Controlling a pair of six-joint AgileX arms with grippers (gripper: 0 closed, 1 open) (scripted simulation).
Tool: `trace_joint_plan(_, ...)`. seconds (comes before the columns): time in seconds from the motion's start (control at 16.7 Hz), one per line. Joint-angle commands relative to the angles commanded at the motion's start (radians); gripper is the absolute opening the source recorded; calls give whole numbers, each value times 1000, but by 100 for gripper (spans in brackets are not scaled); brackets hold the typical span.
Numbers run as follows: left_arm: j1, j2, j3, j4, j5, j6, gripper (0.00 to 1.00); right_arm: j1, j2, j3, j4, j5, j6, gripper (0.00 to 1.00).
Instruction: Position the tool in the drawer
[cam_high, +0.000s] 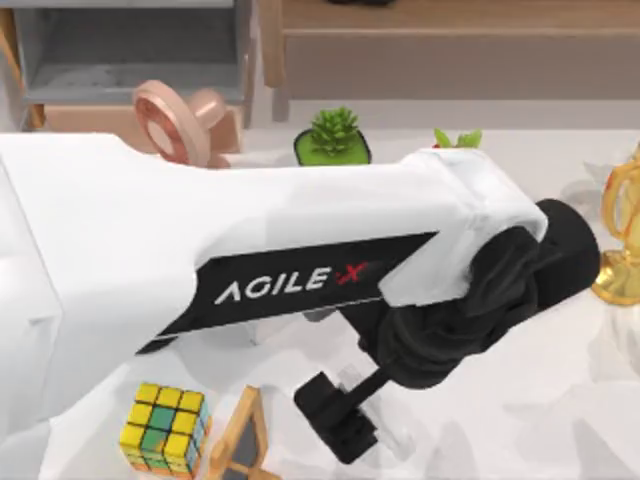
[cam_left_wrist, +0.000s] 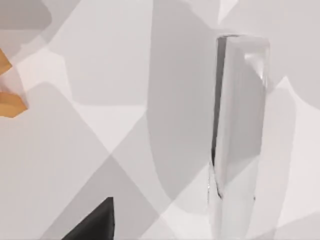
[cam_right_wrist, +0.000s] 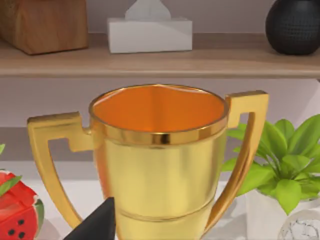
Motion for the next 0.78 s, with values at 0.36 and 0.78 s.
trace_joint_plan(0.36, 25, 56, -126, 196, -2, 29, 100, 0, 0, 0, 0, 0, 0, 100)
trace_joint_plan(0.78, 32, 77, -165, 248, -2, 36, 92, 0, 0, 0, 0, 0, 0, 100)
